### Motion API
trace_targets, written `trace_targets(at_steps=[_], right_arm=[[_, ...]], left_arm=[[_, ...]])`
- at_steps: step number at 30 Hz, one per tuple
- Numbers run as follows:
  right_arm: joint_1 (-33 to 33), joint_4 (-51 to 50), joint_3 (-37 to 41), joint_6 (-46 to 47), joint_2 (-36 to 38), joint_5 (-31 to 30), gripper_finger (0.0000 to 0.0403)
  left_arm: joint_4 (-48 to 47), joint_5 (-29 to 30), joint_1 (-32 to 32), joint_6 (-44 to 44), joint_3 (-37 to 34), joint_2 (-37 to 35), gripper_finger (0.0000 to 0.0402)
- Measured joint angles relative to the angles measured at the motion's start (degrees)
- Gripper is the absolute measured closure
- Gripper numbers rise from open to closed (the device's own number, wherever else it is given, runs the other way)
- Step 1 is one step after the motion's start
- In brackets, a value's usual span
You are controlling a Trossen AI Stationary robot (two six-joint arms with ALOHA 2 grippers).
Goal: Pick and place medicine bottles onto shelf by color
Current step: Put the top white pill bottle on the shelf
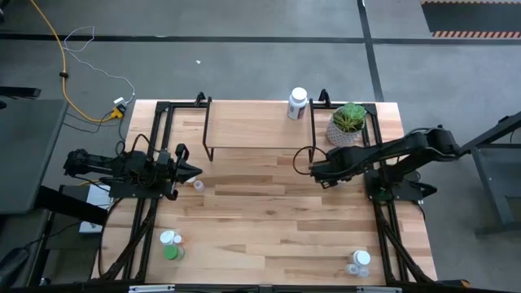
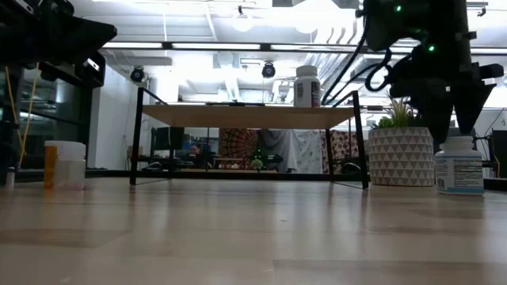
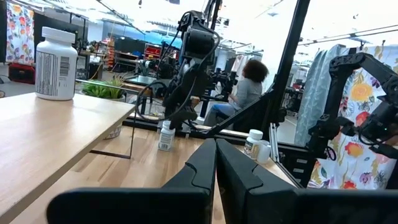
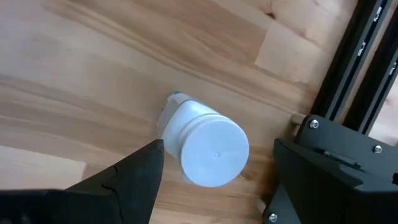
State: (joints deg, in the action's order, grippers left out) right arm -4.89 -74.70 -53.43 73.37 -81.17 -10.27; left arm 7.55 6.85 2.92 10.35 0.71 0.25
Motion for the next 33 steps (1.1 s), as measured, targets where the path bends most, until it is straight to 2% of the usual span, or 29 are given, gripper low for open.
trace_targets(at_steps=[11, 14, 21, 24, 33], right_arm=[[1.9, 1.0, 0.0, -3.1, -3.0, 1.1, 0.0117], [1.9, 1.3, 0.0, -3.2, -3.0, 1.4, 0.0141], [1.9, 1.5, 0.0, -3.4, -2.9, 1.6, 0.0232], [1.9, 1.7, 0.0, -4.1, -2.9, 1.6, 0.0258], [1.6, 0.8, -1.0, -7.7, -2.7, 4.8, 0.0243]], left_arm=[[0.0, -0.1, 0.0, 0.0, 0.0, 0.0, 0.0398], [0.0, -0.1, 0.0, 0.0, 0.0, 0.0, 0.0398], [0.0, -0.1, 0.0, 0.0, 0.0, 0.0, 0.0398], [0.0, -0.1, 0.0, 0.0, 0.0, 0.0, 0.0398], [0.0, -0.1, 0.0, 0.0, 0.0, 0.0, 0.0398]])
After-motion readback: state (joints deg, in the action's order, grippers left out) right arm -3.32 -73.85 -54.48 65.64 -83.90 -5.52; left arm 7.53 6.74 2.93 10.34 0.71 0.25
